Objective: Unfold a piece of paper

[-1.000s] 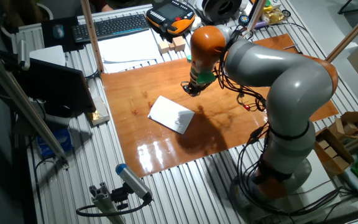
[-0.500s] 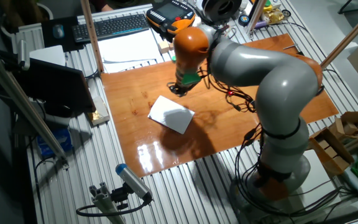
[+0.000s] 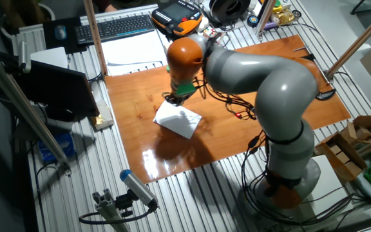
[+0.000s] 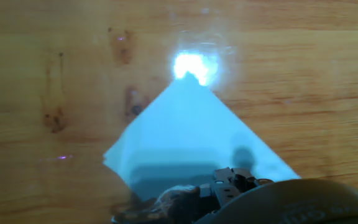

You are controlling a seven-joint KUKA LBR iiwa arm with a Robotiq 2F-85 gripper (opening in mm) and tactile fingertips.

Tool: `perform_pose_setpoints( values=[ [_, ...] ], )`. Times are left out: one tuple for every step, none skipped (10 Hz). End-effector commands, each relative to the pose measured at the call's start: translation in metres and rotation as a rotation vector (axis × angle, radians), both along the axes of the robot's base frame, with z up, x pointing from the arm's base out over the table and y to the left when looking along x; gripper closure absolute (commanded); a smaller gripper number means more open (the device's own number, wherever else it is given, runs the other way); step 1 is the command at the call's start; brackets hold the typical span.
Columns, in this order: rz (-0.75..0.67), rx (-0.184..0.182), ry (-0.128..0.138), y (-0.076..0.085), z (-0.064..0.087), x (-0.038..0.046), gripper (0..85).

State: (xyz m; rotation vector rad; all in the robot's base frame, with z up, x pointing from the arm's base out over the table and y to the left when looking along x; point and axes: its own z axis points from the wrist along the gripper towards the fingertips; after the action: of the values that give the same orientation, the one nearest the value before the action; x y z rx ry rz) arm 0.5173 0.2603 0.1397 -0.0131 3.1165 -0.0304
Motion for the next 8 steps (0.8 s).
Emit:
perform_pose_setpoints(
  values=[
    [0.000,0.006,0.000,0.030,-0.005,-0.0004,83.0],
    [0.003,0.010,0.000,0.032,-0.011,0.0003,83.0],
    [0.003,0.018,0.003,0.034,-0.016,0.0011,83.0],
    [0.003,0.021,0.003,0.036,-0.020,0.0011,83.0],
    [-0.002,0.023,0.003,0.037,-0.023,0.0009,83.0],
    [-0.003,0.026,0.000,0.039,-0.026,0.0001,83.0],
    [-0.006,0.030,-0.003,0.041,-0.030,-0.0006,83.0],
    [-0.009,0.035,-0.003,0.044,-0.034,-0.0014,83.0]
  ],
)
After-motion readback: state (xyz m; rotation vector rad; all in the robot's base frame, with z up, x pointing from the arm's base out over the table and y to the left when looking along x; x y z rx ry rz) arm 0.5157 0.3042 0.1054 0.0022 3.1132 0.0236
